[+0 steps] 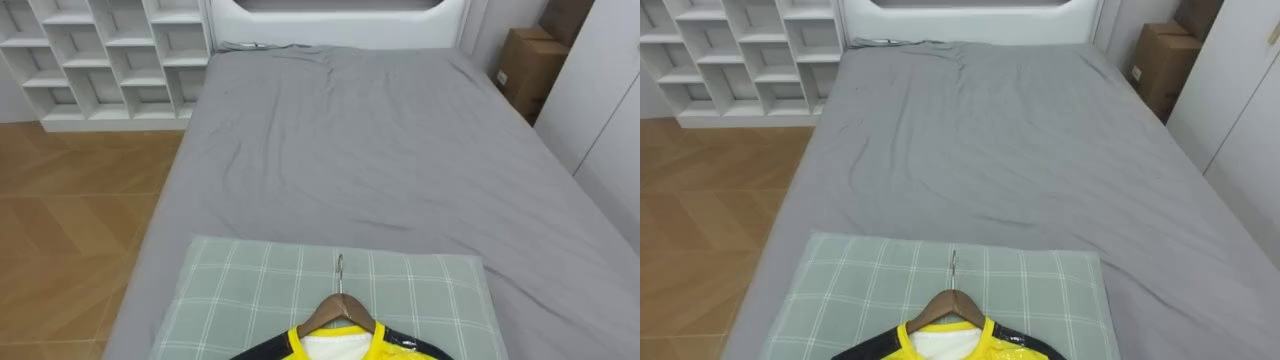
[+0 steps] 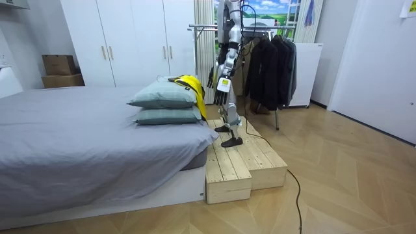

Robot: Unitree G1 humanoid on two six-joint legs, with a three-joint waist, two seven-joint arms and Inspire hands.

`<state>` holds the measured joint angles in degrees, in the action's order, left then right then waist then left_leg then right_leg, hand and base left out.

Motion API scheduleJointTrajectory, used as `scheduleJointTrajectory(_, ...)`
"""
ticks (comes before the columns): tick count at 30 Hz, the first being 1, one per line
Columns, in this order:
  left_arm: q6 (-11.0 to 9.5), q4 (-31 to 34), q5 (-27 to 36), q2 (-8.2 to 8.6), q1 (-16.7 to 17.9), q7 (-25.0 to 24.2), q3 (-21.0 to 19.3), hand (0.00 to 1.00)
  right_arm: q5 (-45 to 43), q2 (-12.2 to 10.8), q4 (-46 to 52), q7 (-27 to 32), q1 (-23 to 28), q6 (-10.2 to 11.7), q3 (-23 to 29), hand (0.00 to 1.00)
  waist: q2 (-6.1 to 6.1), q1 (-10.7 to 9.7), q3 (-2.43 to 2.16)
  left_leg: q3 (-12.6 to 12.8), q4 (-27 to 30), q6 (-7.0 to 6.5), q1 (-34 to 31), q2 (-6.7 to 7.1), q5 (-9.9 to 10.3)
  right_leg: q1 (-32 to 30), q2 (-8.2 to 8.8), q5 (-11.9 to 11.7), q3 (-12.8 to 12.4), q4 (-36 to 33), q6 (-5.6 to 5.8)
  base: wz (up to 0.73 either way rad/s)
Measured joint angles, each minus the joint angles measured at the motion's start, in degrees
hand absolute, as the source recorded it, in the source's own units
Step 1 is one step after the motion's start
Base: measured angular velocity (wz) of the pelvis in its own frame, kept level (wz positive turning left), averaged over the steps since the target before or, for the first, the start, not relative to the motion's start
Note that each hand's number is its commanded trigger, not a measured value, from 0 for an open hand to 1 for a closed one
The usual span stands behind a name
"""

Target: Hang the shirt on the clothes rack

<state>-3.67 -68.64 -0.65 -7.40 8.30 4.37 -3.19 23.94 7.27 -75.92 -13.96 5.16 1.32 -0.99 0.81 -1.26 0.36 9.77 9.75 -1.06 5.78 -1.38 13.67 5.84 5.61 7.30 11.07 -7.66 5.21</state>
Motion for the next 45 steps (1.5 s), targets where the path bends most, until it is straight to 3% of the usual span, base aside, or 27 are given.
scheduleJointTrajectory(15, 0.0, 0.0, 0.1, -0.01, 0.3, 1.1, 0.0, 0.00, 0.7, 0.0, -0.1, 0.7, -0.1, 0.0, -0.5, 0.00, 0.09, 0.1, 0.21, -0.2, -0.2, 0.00, -0.1, 0.00, 0.0, -0.1, -0.01, 0.0, 0.1, 0.0, 0.00, 0.01)
scheduleJointTrajectory(28, 0.0, 0.1, 3.0, 0.09, 0.1, 3.0, -0.2, 0.00, 0.8, -0.1, 0.2, 0.1, -0.2, 0.0, -0.1, 0.00, 0.13, 0.1, -0.01, -0.3, -0.2, 0.00, 0.0, -0.02, 0.0, 0.0, -0.04, 0.0, 0.0, 0.0, 0.00, 0.00)
scheduleJointTrajectory(32, 0.0, 0.4, 4.9, 0.14, 0.3, 5.5, -0.5, 0.00, 0.5, -0.1, 0.0, 0.1, -0.6, 0.0, -0.1, 0.00, 0.09, 0.1, 0.03, -0.3, -0.2, 0.00, 0.3, -0.04, 0.0, 0.2, -0.06, 0.0, 0.0, 0.0, 0.00, 0.00)
scheduleJointTrajectory(36, -0.2, 1.8, 3.3, 0.12, 0.2, 9.9, -4.1, 0.00, -0.1, -0.1, -0.2, 0.0, -0.9, 0.0, 0.2, 0.00, 0.11, 0.0, 0.04, -0.6, -0.1, 0.01, 0.0, -0.06, 0.0, 0.1, -0.08, 0.0, 0.1, 0.0, 0.00, 0.02)
scheduleJointTrajectory(40, -0.9, 3.2, 3.2, 0.01, 0.4, 13.7, -4.8, 0.00, 0.1, 0.0, -0.4, 0.0, -1.0, 0.0, 0.2, 0.00, -0.05, -0.1, 0.02, -1.0, -0.1, 0.01, -0.1, -0.04, 0.0, 0.2, -0.08, 0.0, 0.1, 0.0, 0.00, 0.05)
scheduleJointTrajectory(45, -4.0, 5.8, 3.2, 0.01, 0.5, 19.6, -4.8, 0.00, 0.1, -0.1, -0.4, 0.2, -1.0, 0.4, 0.1, 0.00, -0.09, 0.0, 0.09, -1.5, -0.2, 0.01, 0.5, -0.02, 0.0, 1.0, -0.08, 0.0, 0.4, 0.1, 0.00, 0.05)
